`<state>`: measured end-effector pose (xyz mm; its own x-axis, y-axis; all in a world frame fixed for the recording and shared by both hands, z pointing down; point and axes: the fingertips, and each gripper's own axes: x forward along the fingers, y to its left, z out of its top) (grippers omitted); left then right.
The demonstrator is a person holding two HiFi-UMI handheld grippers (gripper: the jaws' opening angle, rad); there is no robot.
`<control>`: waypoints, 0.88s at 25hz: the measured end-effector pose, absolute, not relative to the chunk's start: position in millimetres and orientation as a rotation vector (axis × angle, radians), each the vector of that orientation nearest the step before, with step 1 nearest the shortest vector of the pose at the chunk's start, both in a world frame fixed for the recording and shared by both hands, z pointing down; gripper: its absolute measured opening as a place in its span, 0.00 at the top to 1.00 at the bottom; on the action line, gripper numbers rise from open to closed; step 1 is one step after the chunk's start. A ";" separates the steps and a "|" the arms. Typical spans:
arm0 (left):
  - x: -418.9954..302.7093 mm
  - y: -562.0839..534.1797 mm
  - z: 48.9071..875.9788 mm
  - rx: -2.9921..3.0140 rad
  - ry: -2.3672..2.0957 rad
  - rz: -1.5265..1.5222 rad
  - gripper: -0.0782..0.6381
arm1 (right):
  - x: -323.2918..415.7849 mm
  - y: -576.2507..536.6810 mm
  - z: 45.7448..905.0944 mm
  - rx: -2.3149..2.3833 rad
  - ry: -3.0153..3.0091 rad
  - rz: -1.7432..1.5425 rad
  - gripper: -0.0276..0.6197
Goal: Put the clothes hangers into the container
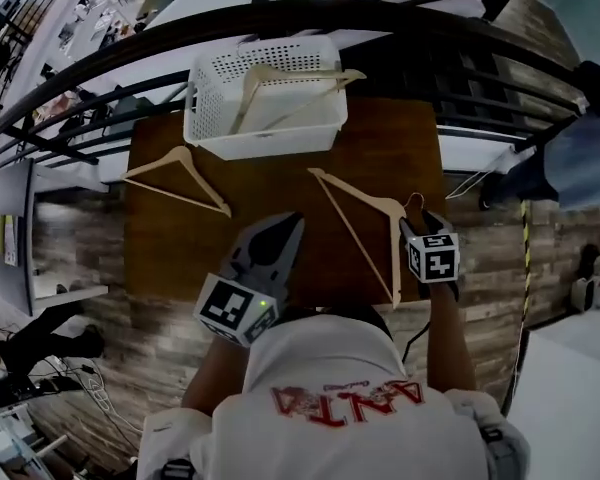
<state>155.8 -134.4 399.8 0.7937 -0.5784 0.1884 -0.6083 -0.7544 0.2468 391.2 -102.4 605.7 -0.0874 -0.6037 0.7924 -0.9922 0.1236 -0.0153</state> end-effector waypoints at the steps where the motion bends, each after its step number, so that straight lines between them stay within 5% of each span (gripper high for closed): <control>1: 162.0 -134.8 403.3 2.694 -0.895 0.150 0.88 | 392.2 -98.8 618.5 1.541 -1.763 0.814 0.64; 15: 184.2 -145.8 426.0 2.670 -0.840 0.242 0.88 | 395.7 -103.5 731.0 1.490 -1.589 0.966 0.57; 22: 169.2 -151.1 428.3 2.664 -0.844 0.239 0.88 | 388.3 -104.0 735.2 1.478 -1.578 0.966 0.64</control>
<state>169.2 -151.1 428.3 0.8100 -0.5273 0.2565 -0.5835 -0.7679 0.2641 388.3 -104.0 735.2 -0.0469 -0.4284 0.9024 -0.9985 0.0458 -0.0302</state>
